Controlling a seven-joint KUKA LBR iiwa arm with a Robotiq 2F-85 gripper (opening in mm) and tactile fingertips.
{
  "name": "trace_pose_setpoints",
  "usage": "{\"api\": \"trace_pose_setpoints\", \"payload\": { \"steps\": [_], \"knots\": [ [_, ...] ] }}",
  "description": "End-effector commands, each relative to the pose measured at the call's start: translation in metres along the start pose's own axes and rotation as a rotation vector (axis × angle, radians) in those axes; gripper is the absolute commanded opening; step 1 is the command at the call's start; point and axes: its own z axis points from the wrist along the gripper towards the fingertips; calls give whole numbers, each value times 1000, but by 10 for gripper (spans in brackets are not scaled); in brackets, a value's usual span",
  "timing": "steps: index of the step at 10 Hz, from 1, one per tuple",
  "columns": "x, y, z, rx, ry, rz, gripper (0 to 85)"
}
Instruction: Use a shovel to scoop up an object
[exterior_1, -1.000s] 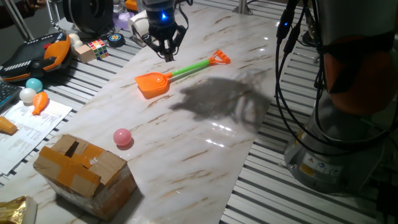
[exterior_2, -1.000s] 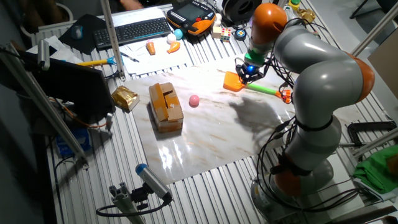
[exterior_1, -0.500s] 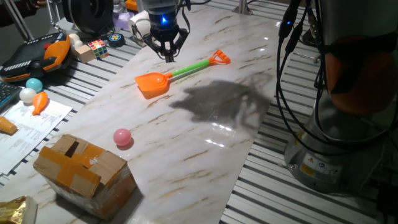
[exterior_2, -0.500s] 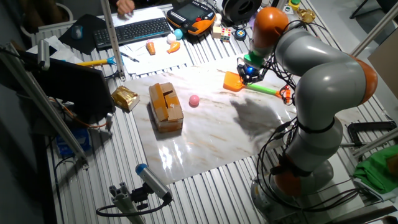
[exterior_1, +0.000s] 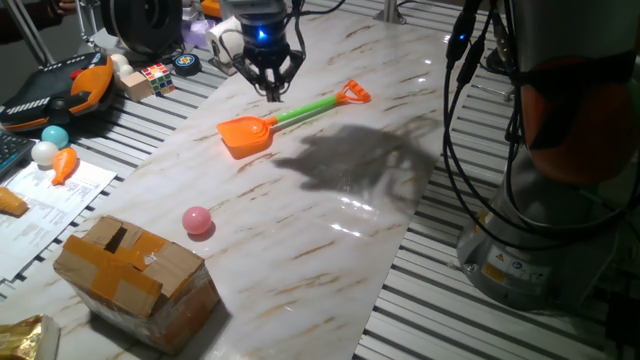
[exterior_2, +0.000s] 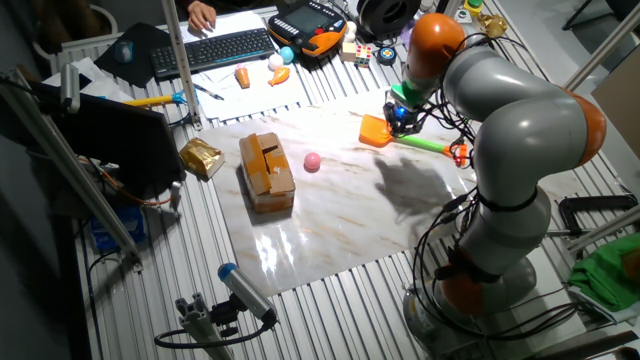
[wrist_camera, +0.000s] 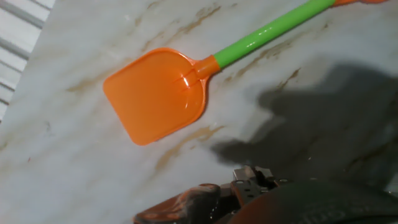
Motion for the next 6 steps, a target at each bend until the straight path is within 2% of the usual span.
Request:
{"api": "trace_pose_setpoints", "payload": {
  "steps": [1, 3, 6],
  "knots": [
    [-1, 0, 2, -6, 0, 87, 7],
    [-1, -1, 3, -1, -11, 98, 7],
    [-1, -1, 3, -5, -11, 121, 7]
  ]
}}
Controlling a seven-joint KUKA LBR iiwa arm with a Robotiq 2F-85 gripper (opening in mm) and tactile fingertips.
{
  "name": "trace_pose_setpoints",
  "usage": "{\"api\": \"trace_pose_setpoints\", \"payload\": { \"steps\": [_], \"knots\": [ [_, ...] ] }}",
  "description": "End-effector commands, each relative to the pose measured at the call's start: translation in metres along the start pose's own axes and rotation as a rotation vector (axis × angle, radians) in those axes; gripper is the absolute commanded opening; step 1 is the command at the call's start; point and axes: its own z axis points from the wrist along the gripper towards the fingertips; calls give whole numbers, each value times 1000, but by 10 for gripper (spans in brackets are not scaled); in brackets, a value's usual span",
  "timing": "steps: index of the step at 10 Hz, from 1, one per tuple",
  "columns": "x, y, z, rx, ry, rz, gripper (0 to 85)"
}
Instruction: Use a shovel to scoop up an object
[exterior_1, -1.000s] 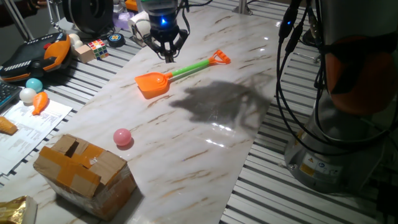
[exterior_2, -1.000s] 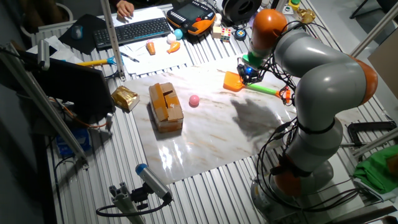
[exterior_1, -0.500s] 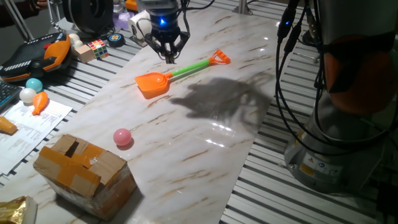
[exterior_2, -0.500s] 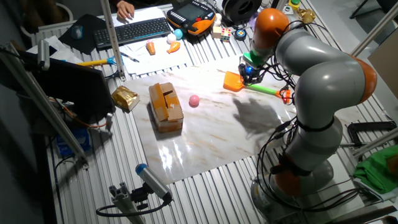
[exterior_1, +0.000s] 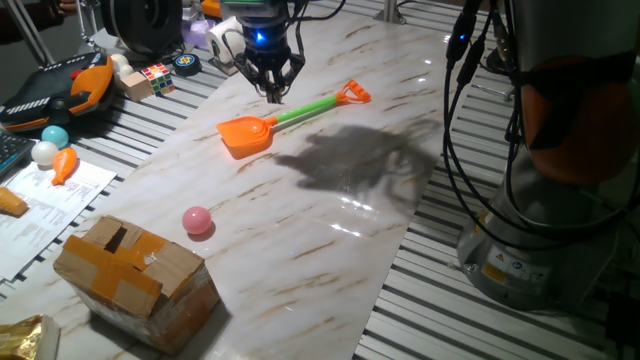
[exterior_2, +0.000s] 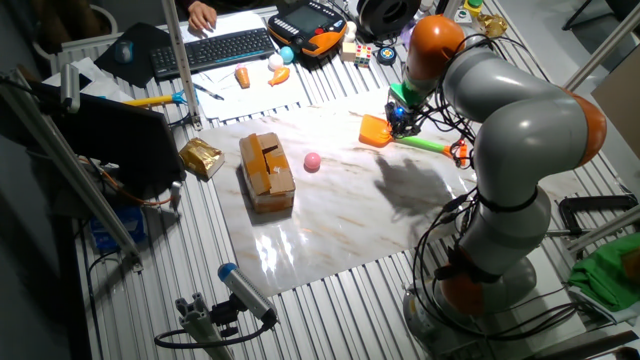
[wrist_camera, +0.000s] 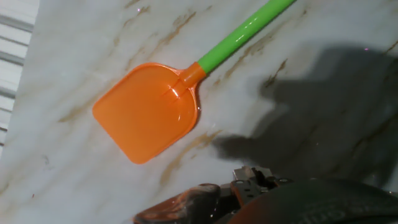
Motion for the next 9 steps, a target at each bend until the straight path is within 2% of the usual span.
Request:
{"api": "trace_pose_setpoints", "payload": {
  "steps": [1, 5, 9],
  "knots": [
    [0, 0, 0, 1, -3, 6, 7],
    [-2, 3, 6, 3, -15, 55, 7],
    [-5, 9, 19, -5, -54, 122, 7]
  ]
}}
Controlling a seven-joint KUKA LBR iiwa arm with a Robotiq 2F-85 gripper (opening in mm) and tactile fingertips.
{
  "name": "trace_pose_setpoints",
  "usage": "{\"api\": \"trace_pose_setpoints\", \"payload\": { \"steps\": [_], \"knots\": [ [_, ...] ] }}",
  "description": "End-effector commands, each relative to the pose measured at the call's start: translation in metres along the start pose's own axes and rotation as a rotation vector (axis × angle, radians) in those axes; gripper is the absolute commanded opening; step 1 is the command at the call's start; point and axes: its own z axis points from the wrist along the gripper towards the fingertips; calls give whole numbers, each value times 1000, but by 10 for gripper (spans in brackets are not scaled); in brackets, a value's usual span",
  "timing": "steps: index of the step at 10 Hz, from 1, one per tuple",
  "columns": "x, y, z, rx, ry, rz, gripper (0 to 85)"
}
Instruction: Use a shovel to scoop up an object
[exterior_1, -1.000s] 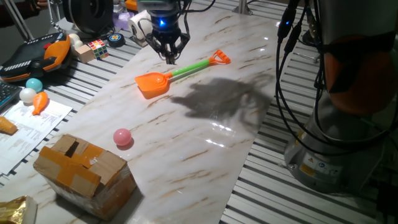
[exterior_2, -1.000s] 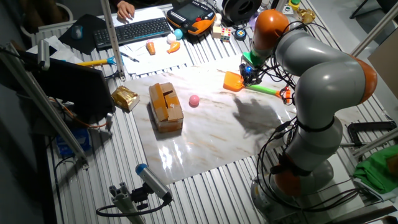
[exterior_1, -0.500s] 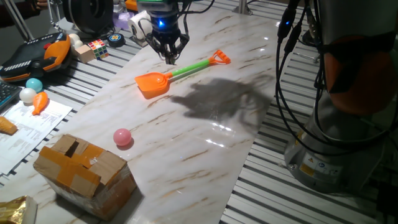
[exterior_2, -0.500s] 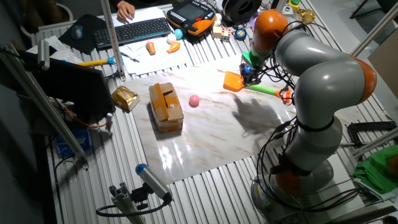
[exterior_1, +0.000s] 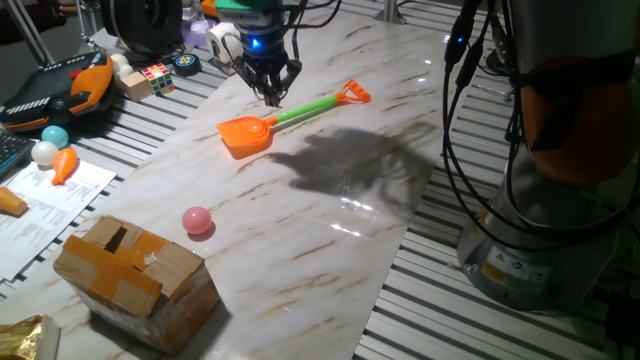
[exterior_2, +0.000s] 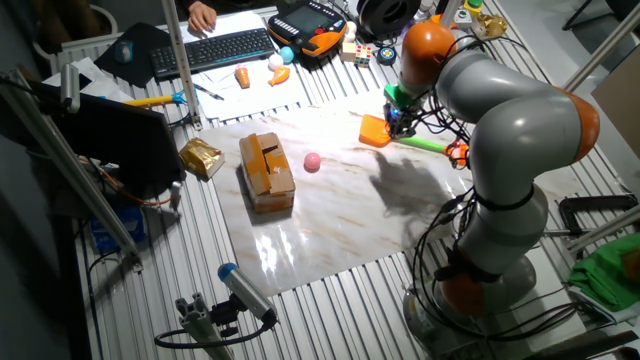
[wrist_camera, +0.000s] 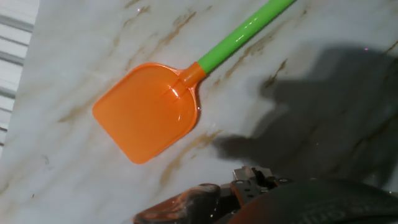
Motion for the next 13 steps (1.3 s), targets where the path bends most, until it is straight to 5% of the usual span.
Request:
{"api": "trace_pose_setpoints", "payload": {
  "steps": [1, 6, 8, 11, 13],
  "knots": [
    [-1, 1, 1, 2, -5, 37, 7],
    [-11, -7, 5, 12, 62, 213, 7],
    [-16, -7, 7, 7, 45, 230, 7],
    [-27, -9, 5, 12, 80, 278, 7],
    [-31, -8, 6, 13, 74, 293, 7]
  ]
}}
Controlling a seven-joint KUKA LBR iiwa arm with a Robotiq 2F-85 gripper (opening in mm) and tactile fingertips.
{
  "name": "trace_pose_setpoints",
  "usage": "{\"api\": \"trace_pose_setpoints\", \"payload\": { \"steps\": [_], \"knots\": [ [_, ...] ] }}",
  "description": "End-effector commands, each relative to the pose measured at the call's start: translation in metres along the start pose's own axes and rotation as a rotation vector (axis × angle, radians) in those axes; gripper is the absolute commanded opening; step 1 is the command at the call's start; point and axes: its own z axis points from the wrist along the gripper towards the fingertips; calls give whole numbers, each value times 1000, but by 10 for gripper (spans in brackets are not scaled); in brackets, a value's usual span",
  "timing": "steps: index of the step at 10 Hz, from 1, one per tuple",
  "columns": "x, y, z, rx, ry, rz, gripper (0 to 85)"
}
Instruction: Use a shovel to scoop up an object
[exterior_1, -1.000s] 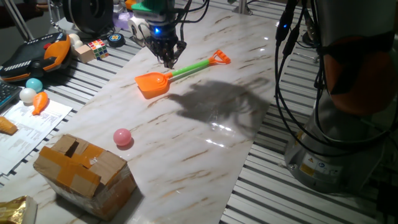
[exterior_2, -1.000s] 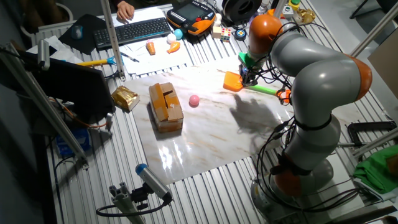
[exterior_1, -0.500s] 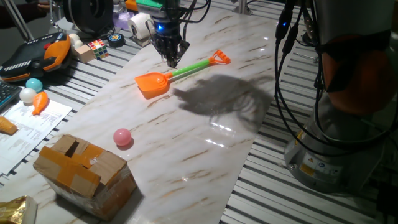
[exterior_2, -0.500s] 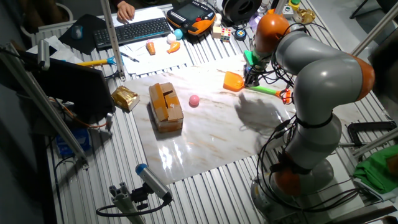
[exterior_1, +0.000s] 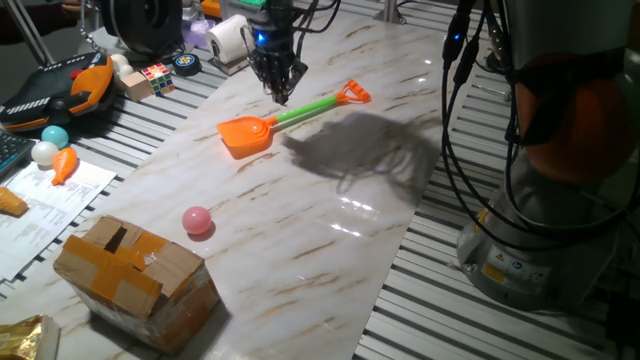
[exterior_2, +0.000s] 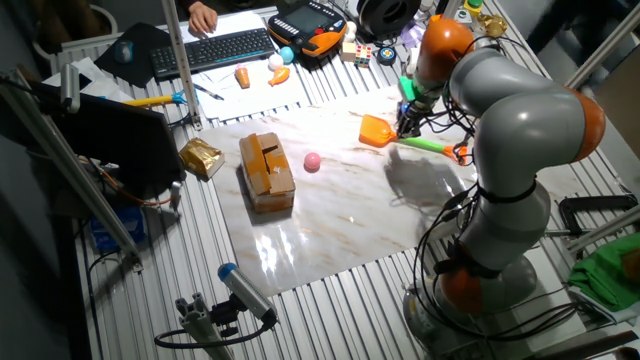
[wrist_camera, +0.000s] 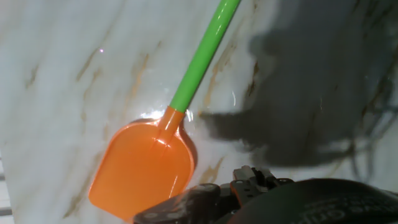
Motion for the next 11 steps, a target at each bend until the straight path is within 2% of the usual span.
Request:
{"api": "trace_pose_setpoints", "payload": {
  "steps": [1, 3, 6, 8, 9, 10, 11],
  "knots": [
    [0, 0, 1, -1, -7, 9, 7],
    [-6, -1, 2, -2, -12, 20, 7],
    [-13, -1, 5, 1, -3, 26, 7],
    [-14, -2, 5, 2, 9, 11, 7],
    [-14, -2, 5, 0, 2, 6, 7],
    [-14, -2, 5, 4, -26, 20, 7],
    [-14, -2, 5, 24, -38, 48, 7]
  ]
}}
